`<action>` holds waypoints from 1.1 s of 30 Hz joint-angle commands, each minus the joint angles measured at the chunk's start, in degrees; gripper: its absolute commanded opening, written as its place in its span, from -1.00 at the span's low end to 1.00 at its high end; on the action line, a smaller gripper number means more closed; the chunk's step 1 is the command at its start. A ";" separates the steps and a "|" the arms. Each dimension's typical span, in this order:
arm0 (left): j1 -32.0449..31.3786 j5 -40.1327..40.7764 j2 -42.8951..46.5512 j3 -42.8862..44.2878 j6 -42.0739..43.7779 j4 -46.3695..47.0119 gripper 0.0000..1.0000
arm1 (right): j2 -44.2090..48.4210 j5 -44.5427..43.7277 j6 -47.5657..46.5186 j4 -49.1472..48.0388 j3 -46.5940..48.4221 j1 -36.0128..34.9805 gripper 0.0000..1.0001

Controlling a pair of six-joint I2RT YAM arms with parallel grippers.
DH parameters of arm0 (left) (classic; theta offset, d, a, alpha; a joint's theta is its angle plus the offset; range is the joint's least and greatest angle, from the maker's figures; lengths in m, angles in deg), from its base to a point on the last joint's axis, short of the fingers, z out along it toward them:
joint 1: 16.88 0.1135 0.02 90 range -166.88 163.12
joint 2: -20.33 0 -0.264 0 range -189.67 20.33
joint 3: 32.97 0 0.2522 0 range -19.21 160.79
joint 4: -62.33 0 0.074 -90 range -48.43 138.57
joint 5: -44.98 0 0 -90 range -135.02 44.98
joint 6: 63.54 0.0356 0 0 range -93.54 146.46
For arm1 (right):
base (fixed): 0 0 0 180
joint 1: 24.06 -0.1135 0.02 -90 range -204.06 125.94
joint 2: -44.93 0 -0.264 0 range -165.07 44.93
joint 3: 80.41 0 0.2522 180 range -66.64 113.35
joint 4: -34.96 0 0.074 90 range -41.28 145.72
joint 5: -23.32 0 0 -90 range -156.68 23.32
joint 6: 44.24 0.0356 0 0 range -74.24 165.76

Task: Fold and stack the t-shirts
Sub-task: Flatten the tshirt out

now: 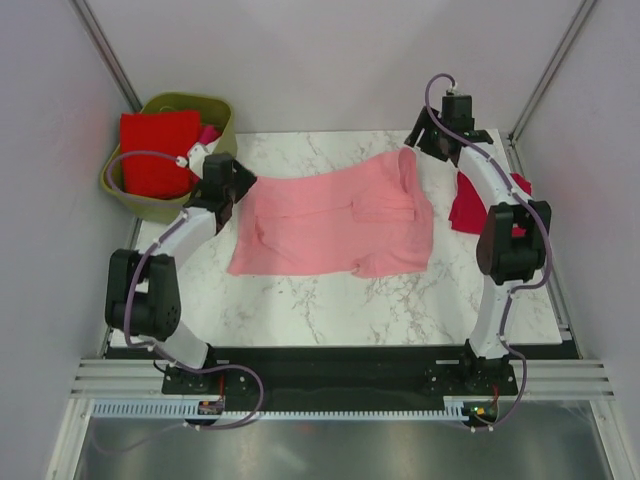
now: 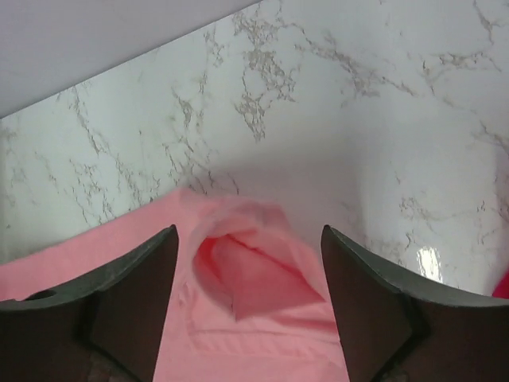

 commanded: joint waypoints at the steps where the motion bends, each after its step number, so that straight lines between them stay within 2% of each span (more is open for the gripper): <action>1: 0.62 -3.39 -6.33 10.34 3.04 2.20 0.69 | -3.50 -0.63 -0.10 -1.62 7.47 0.78 0.65; 2: 0.44 -3.66 -6.79 12.01 3.83 -2.27 0.81 | -2.89 -0.63 -0.54 -1.53 6.96 0.69 0.65; 6: 0.35 -1.56 -0.74 8.80 7.61 -3.72 0.86 | 3.43 -1.51 -1.42 -2.14 -3.38 0.78 0.50; 10: 0.35 -1.99 10.41 2.99 11.66 -6.52 0.85 | 15.00 -2.65 -1.69 -3.54 -16.93 0.60 0.34; 14: 0.00 -6.99 16.65 -3.15 16.83 -13.10 0.75 | 26.35 -3.97 -1.34 -4.78 -32.55 0.25 0.27; 19: -0.96 -6.82 23.61 -9.40 17.82 -18.30 0.73 | 35.49 -6.78 1.12 -4.69 -44.53 -0.72 0.21; 25: -1.05 -7.70 29.06 -17.32 15.09 -16.73 0.74 | 39.56 -5.47 3.76 -5.74 -55.00 -2.21 0.22; 29: -1.31 -14.45 30.83 -20.39 14.48 -13.74 0.69 | 39.04 -3.10 3.67 -8.11 -58.35 -2.83 0.22; 33: -5.52 -15.53 30.83 -20.31 13.69 -13.56 0.65 | 36.32 0.33 4.64 -9.96 -60.02 -2.74 0.21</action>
